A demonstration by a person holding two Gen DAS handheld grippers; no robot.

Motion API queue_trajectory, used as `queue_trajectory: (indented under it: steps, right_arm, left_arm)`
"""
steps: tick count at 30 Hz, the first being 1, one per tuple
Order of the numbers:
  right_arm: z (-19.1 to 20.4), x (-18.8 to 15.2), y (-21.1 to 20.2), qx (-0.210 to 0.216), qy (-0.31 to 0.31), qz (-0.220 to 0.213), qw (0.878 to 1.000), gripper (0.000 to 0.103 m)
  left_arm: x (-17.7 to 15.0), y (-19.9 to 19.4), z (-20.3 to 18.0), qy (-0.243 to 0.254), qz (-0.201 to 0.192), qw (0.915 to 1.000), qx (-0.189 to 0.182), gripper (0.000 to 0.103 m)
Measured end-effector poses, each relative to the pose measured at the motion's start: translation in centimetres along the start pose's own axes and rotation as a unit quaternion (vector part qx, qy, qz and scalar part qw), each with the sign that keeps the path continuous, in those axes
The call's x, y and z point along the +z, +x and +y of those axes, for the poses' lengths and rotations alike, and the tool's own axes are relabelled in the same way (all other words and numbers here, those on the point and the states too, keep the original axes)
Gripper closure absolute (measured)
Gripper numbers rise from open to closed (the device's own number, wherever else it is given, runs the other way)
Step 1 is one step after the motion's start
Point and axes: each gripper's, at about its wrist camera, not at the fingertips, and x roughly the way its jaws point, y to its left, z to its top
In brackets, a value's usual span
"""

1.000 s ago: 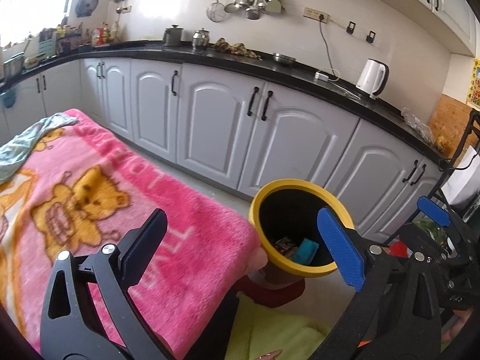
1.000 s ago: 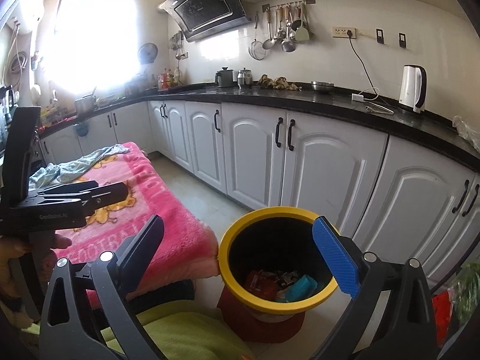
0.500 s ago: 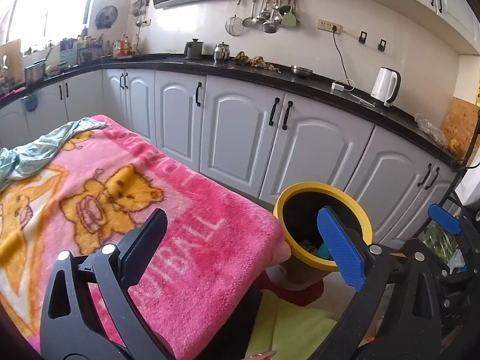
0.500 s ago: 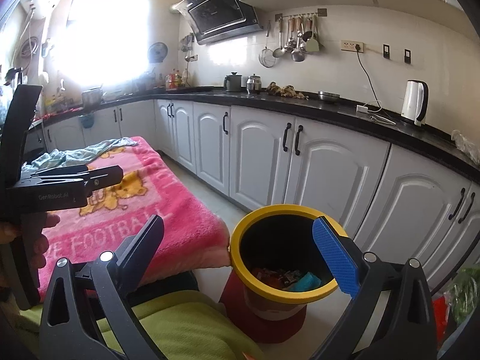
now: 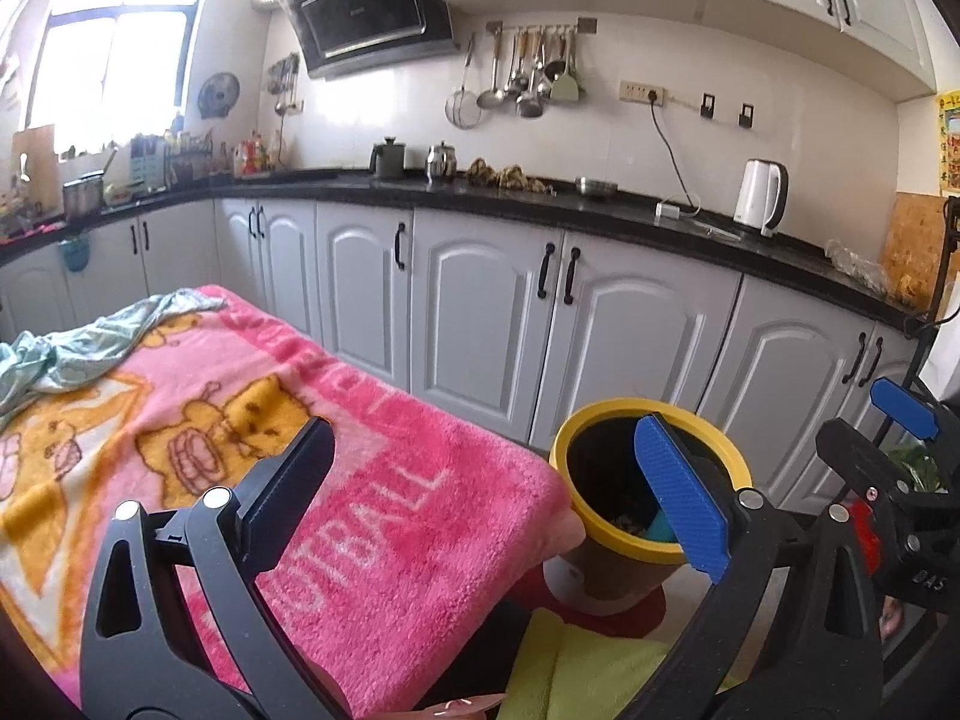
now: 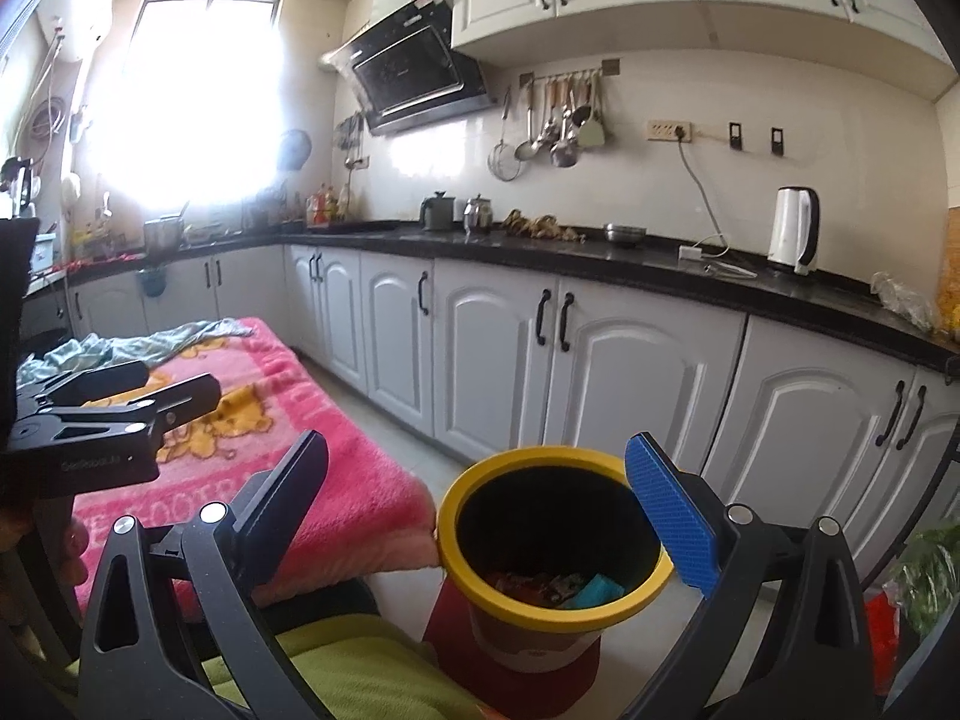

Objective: Collect trash

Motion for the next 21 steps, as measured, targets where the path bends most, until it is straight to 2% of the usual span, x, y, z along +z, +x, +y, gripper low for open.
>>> queue_trajectory:
  steps: [13, 21]
  right_arm:
    - [0.3, 0.0, -2.5, -0.033, 0.005, -0.094, 0.995, 0.006]
    - [0.0, 0.0, -1.9, -0.033, 0.013, -0.082, 0.996, 0.006]
  left_arm:
    - [-0.1, -1.6, 0.0, -0.003, -0.054, 0.9985, -0.002, 0.011]
    - [-0.2, -1.7, -0.1, -0.008, -0.064, 0.9979, 0.001, 0.011]
